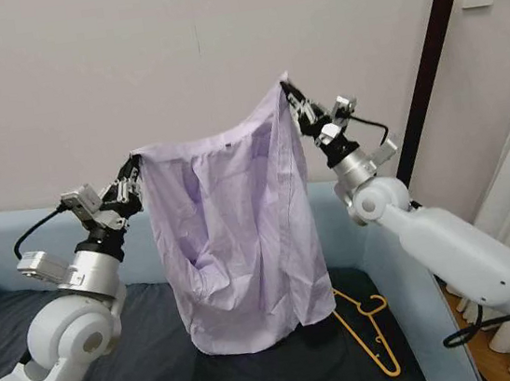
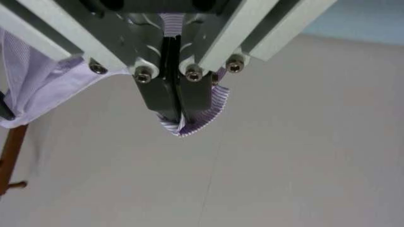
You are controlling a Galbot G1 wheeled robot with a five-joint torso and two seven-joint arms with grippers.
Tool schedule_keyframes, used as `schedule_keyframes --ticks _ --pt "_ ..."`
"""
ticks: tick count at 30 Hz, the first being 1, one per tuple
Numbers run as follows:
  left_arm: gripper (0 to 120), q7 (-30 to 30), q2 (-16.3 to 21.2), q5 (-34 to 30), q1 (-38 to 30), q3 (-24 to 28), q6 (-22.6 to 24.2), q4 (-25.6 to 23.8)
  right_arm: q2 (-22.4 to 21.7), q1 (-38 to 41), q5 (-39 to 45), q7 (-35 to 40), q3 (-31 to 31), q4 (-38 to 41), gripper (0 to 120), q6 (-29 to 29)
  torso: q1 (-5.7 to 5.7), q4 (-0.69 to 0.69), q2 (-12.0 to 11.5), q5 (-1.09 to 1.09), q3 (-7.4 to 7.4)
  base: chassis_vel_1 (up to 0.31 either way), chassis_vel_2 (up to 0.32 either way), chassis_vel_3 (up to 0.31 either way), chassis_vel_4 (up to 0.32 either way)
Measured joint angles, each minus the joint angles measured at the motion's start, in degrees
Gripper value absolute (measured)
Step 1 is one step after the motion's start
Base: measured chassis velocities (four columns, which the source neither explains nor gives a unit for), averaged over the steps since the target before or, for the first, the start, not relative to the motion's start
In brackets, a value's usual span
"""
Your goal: Pick up the clothes from the sofa and hang them on the clothes hanger.
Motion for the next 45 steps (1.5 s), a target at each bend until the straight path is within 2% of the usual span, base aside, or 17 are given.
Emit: schedule_keyframes --ticks 2,6,7,9,11,12,13,18,21,22,25,28,31,34,37,42,45 --pt "0 -1.17 -0.02 -0.09 0.03 0.56 1.23 0.09 0.10 -1.84 -1.38 1.12 0.31 -0.03 0 0.09 0.00 0.01 0.00 -0.01 0.00 0.000 0.000 0.000 0.000" --pt "0 -4.28 0.17 -1.54 -0.79 2.10 4.90 0.38 -0.27 -10.91 -7.97 13.67 1.58 1.13 3 -3.09 0.00 -0.01 0.00 0.03 0.00 0.000 0.000 0.000 0.000" --pt "0 -4.28 0.17 -1.54 -0.79 2.10 4.90 0.38 -0.27 -10.91 -7.97 13.67 1.58 1.13 3 -3.09 0.00 -0.01 0.00 0.03 0.00 0.000 0.000 0.000 0.000" --pt "0 -4.95 0.55 -1.80 -0.95 2.84 5.75 0.55 -1.04 -16.06 -10.45 17.74 3.04 1.83 14 -5.65 0.00 -0.01 0.00 0.02 0.00 0.000 0.000 0.000 0.000" --pt "0 -5.04 0.64 -1.79 -0.96 3.10 5.92 0.66 -1.34 -17.68 -11.04 18.47 3.64 1.97 16 -6.38 0.00 -0.01 0.00 0.01 -0.01 0.000 0.000 0.000 0.000" --pt "0 -5.17 0.79 -1.54 -1.05 3.77 6.21 0.99 -2.18 -22.25 -11.98 19.13 6.03 2.15 27 -8.36 0.00 -0.01 0.00 0.01 -0.01 0.000 0.000 0.000 0.000" --pt "0 -5.17 0.79 -1.54 -1.05 3.77 6.21 0.99 -2.18 -22.25 -11.98 19.13 6.03 2.15 27 -8.36 0.00 -0.01 0.00 0.01 -0.01 0.000 0.000 0.000 0.000" --pt "0 -5.59 0.99 -1.17 -1.90 5.75 6.67 2.08 -3.98 -31.40 -12.12 16.60 11.68 2.26 43 -12.66 0.00 0.00 0.00 0.02 -0.01 0.000 0.000 0.000 0.000" --pt "0 -5.64 1.05 -0.69 -3.04 7.48 6.90 2.63 -5.81 -38.79 -10.79 10.61 15.73 2.49 58 -22.03 0.00 -0.03 0.00 0.04 -0.01 0.000 0.000 0.000 0.000" --pt "0 -5.64 1.05 -0.69 -3.04 7.48 6.90 2.63 -5.81 -38.79 -10.79 10.61 15.73 2.49 58 -22.03 0.00 -0.03 0.00 0.04 -0.01 0.000 0.000 0.000 0.000" --pt "0 -5.85 0.53 -0.49 -3.50 8.30 7.29 2.66 -5.93 -41.82 -11.96 6.85 18.58 1.14 72 -31.80 0.00 -0.01 0.01 -0.02 -0.01 0.000 0.000 0.000 0.000" --pt "0 -5.90 0.27 -0.23 -3.45 8.40 7.35 2.63 -5.20 -42.21 -14.44 7.79 19.15 -0.25 80 -35.49 0.00 0.00 0.00 0.01 -0.01 0.000 0.000 0.000 0.000" --pt "0 -6.07 0.05 0.06 -3.15 8.30 7.37 2.55 -3.24 -41.10 -16.98 17.87 17.64 -2.20 93 -39.11 0.00 0.00 0.00 0.00 -0.01 0.000 0.000 0.000 0.000" --pt "0 -6.21 0.08 0.15 -2.91 7.78 7.37 2.34 -1.23 -39.10 -18.07 22.21 16.77 -4.95 99 -41.02 0.00 0.02 0.01 0.00 -0.01 0.000 0.000 0.000 0.000" --pt "0 -6.37 0.26 0.14 -2.63 7.33 7.37 2.01 0.05 -37.42 -20.06 21.78 16.69 -7.92 100 -41.79 0.00 0.03 0.00 -0.01 -0.01 0.000 0.000 0.000 0.000" --pt "0 -6.75 0.62 -0.07 -1.85 5.96 7.33 0.90 3.33 -32.47 -28.65 14.35 17.46 -19.03 100 -41.88 0.00 0.01 0.00 0.00 0.00 0.000 0.000 0.000 0.000" --pt "0 -6.89 0.67 -0.11 -1.56 5.46 7.30 0.71 4.59 -31.37 -30.18 13.09 18.56 -22.72 98 -41.48 0.00 0.00 0.00 0.01 0.00 0.000 0.000 0.000 0.000"
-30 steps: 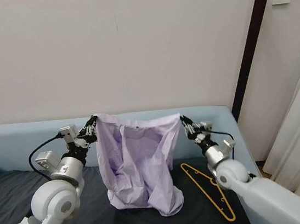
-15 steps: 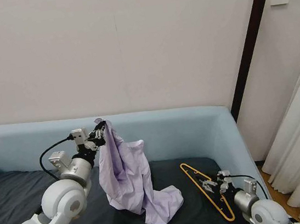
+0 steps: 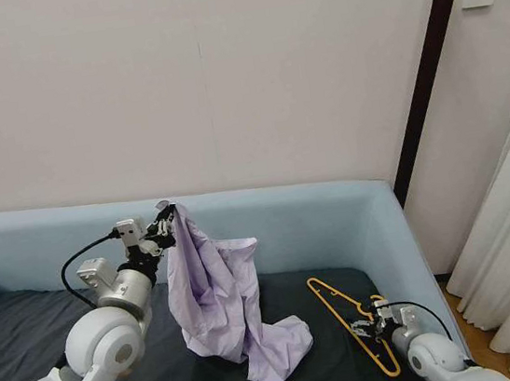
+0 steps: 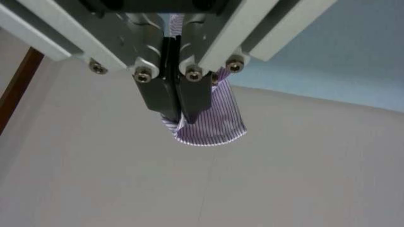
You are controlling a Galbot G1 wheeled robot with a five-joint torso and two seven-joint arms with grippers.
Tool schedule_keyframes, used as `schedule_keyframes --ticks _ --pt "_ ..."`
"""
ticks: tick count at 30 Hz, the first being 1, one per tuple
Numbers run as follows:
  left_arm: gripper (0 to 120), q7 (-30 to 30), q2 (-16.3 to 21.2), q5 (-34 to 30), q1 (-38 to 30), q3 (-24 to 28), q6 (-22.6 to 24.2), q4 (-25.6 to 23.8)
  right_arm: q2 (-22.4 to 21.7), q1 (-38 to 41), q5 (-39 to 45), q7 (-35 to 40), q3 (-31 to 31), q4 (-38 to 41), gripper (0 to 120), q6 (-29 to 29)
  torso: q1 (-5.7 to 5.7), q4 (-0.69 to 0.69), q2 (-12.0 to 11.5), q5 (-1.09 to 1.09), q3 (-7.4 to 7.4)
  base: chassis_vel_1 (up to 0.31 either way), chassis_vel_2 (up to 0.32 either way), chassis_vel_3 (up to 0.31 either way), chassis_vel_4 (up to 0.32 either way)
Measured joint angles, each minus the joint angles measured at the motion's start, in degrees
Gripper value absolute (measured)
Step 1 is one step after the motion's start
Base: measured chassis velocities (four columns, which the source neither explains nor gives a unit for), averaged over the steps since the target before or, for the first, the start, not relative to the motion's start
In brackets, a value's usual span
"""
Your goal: Pick up the clothes from the sofa and hang them on the clothes hanger.
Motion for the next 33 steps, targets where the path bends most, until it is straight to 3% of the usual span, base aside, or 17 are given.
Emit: schedule_keyframes --ticks 4,7,9,27,33 --pt "0 -0.11 0.16 -0.04 0.31 -0.39 -0.03 -0.20 0.74 0.55 -0.52 -0.45 0.89 -2.38 91 0.22 0.00 0.00 0.00 -0.02 0.00 0.000 0.000 0.000 0.000" --pt "0 -0.20 0.45 -0.10 0.49 -0.72 -0.12 -0.53 1.04 0.13 -1.67 -1.54 1.72 -4.14 74 0.41 0.00 -0.01 0.00 -0.02 0.00 0.000 0.000 0.000 0.000" --pt "0 -0.25 0.45 -0.11 0.48 -0.72 -0.13 -0.57 1.11 -0.08 -1.69 -1.56 1.79 -4.14 71 0.41 0.00 -0.01 0.00 -0.02 0.00 0.000 0.000 0.000 0.000" --pt "0 -0.47 -0.34 -0.14 -0.15 -0.15 -0.19 0.15 1.66 -0.81 -2.58 -0.25 1.19 -2.46 1 0.21 0.00 0.00 0.00 -0.01 0.00 0.000 0.000 0.000 0.000" --pt "0 -0.47 -0.78 -0.13 -0.76 0.65 -0.20 0.63 0.95 -1.00 -2.23 0.72 1.11 -0.24 0 1.42 0.00 0.00 0.00 -0.01 0.00 0.000 0.000 0.000 0.000"
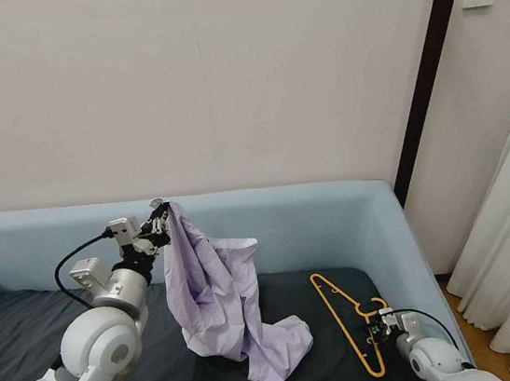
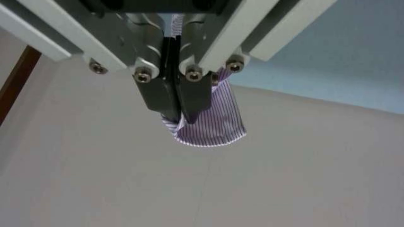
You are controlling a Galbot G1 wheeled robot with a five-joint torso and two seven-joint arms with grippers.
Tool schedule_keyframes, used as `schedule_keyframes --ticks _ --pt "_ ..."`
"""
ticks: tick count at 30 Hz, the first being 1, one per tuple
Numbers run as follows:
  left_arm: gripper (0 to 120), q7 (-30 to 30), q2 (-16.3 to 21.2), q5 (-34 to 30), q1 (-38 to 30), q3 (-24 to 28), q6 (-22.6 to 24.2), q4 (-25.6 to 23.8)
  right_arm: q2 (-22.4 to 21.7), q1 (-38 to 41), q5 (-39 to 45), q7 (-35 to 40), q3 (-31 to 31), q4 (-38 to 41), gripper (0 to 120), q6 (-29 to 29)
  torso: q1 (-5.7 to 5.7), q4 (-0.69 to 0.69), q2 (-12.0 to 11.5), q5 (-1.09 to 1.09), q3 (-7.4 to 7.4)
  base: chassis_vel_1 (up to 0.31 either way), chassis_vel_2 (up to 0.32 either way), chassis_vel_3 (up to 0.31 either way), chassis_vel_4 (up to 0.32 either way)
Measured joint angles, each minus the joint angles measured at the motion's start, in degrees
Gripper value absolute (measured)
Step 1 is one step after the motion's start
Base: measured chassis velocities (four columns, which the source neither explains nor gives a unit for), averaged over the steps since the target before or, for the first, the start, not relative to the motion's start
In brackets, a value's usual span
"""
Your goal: Pick up the clothes from the sofa and hang them on the clothes hanger.
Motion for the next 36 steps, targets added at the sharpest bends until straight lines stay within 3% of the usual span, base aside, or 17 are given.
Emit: schedule_keyframes --ticks 12,17,24,36 --pt "0 0.05 -0.19 0.13 -0.24 0.81 -0.02 0.13 -0.11 -2.12 -0.65 1.73 0.23 1.15 0 1.00 0.00 0.00 0.00 0.00 0.00 0.000 0.000 0.000 0.000" --pt "0 0.06 0.04 0.14 -0.13 0.75 -0.03 0.08 0.46 -2.12 -1.32 1.87 0.23 0.22 17 0.93 0.00 0.00 0.00 0.00 0.00 0.000 0.000 0.000 0.000" --pt "0 0.06 0.41 0.14 0.26 0.28 -0.09 -0.19 0.85 -2.25 -1.76 1.86 0.34 -0.31 5 0.88 0.00 0.00 0.00 0.00 0.00 0.000 0.000 0.000 0.000" --pt "0 0.07 0.10 0.14 0.28 0.31 -0.15 -0.07 1.87 -2.30 -2.34 2.57 0.23 -0.75 0 0.79 0.00 0.00 0.00 0.00 0.00 0.000 0.000 0.000 0.000"
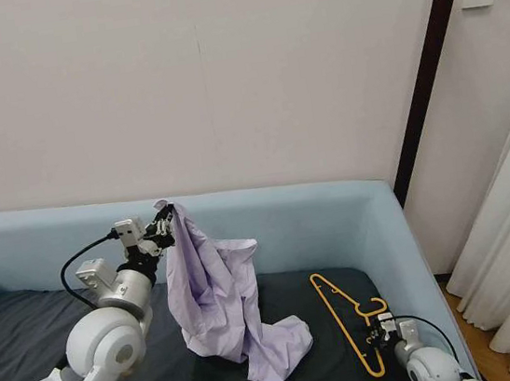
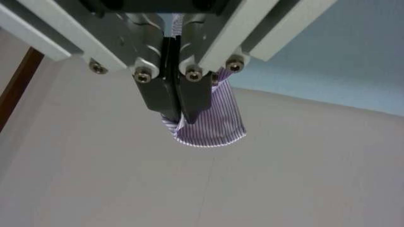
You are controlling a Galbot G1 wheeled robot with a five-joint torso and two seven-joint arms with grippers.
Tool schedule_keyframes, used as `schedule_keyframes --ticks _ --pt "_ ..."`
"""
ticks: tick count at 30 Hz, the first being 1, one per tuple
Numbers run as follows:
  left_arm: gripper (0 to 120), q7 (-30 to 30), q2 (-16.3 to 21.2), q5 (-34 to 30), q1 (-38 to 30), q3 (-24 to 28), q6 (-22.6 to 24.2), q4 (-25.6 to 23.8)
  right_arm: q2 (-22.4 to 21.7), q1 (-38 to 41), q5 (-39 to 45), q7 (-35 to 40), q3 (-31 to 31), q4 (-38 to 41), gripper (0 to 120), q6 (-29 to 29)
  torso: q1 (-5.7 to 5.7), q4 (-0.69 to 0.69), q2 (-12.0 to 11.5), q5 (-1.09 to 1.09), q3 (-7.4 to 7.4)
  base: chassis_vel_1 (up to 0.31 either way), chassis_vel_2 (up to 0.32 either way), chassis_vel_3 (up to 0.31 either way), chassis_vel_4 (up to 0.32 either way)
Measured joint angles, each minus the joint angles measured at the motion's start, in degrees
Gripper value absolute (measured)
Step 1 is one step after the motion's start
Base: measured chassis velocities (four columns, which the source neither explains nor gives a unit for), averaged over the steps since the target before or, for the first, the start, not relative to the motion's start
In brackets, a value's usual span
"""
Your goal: Pick up the clothes from the sofa and hang them on the clothes hanger.
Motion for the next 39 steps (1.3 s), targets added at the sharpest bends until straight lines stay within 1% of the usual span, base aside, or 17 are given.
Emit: schedule_keyframes --ticks 5,6,7,8,13,14,15,16,20,23,25,26,27,28,31,37,39 --pt "0 0.00 0.05 0.02 0.04 -0.10 0.00 0.13 0.12 0.28 -0.37 0.71 -0.14 -0.24 0 0.00 0.00 0.00 0.00 0.00 0.00 0.000 0.000 0.000 0.000" --pt "0 0.00 0.05 0.01 -0.03 -0.11 -0.01 0.22 0.08 0.36 -0.42 0.88 -0.16 -0.26 7 0.00 0.00 0.00 0.00 0.00 0.00 0.000 0.000 0.000 0.000" --pt "0 0.00 0.05 0.01 -0.03 -0.11 -0.01 0.22 0.08 0.36 -0.42 0.88 -0.16 -0.26 7 0.00 0.00 0.00 0.00 0.00 0.00 0.000 0.000 0.000 0.000" --pt "0 0.00 0.04 0.01 -0.11 -0.11 -0.01 0.30 0.05 0.45 -0.44 1.04 -0.19 -0.29 10 0.00 0.00 0.00 0.00 0.00 0.00 0.000 0.000 0.000 0.000" --pt "0 0.01 -0.38 0.12 -0.45 0.34 -0.03 0.73 0.08 0.66 -0.45 1.67 -0.30 -0.53 31 -0.05 0.00 0.00 0.00 0.00 0.00 0.000 0.000 0.000 0.000" --pt "0 0.01 -0.38 0.12 -0.45 0.34 -0.03 0.73 0.08 0.66 -0.45 1.67 -0.30 -0.53 31 -0.05 0.00 0.00 0.00 0.00 0.00 0.000 0.000 0.000 0.000" --pt "0 0.02 -0.50 0.19 -0.51 0.45 -0.03 0.83 0.13 0.66 -0.46 1.78 -0.33 -0.61 36 -0.12 0.00 0.00 0.00 0.00 0.00 0.000 0.000 0.000 0.000" --pt "0 0.02 -0.56 0.24 -0.55 0.54 -0.04 0.90 0.18 0.68 -0.47 1.83 -0.34 -0.70 38 -0.19 0.00 0.00 0.00 0.00 0.00 0.000 0.000 0.000 0.000" --pt "0 0.03 -0.68 0.27 -0.62 0.62 -0.05 0.93 0.31 0.73 -0.89 1.86 -0.34 -1.15 41 -0.43 0.00 0.00 0.00 0.00 0.00 0.000 0.000 0.000 0.000" --pt "0 0.04 -0.68 0.28 -0.60 0.61 -0.07 0.93 0.45 0.75 -1.23 1.87 -0.30 -1.55 37 -0.50 0.00 0.00 0.00 0.00 0.00 0.000 0.000 0.000 0.000" --pt "0 0.04 -0.64 0.29 -0.52 0.54 -0.09 0.93 0.56 0.81 -1.35 1.87 -0.26 -1.84 30 -0.56 0.00 0.00 0.00 0.00 0.00 0.000 0.000 0.000 0.000" --pt "0 0.04 -0.58 0.29 -0.45 0.46 -0.11 0.94 0.63 0.86 -1.41 1.87 -0.25 -1.98 23 -0.64 0.00 0.00 0.00 0.00 0.00 0.000 0.000 0.000 0.000" --pt "0 0.04 -0.51 0.29 -0.43 0.39 -0.12 0.94 0.66 0.88 -1.44 1.87 -0.24 -2.05 19 -0.72 0.00 0.00 0.00 0.00 0.00 0.000 0.000 0.000 0.000" --pt "0 0.04 -0.51 0.29 -0.43 0.39 -0.12 0.94 0.66 0.88 -1.44 1.87 -0.24 -2.05 19 -0.72 0.00 0.00 0.00 0.00 0.00 0.000 0.000 0.000 0.000" --pt "0 0.04 -0.41 0.29 -0.38 0.25 -0.16 0.95 0.78 0.89 -1.59 1.88 -0.22 -2.08 5 -1.01 0.00 0.00 0.00 0.00 0.00 0.000 0.000 0.000 0.000" --pt "0 0.04 -0.33 0.26 -0.35 0.05 -0.21 0.95 0.33 0.78 -1.19 2.17 -0.05 -0.14 4 -0.32 0.00 -0.01 0.00 0.01 0.01 0.000 0.000 0.000 0.000" --pt "0 0.04 -0.31 0.26 -0.35 0.03 -0.23 0.99 -0.10 0.78 -0.38 2.41 0.40 1.82 4 0.69 0.00 -0.01 0.00 0.01 0.00 0.000 0.000 0.000 0.000"
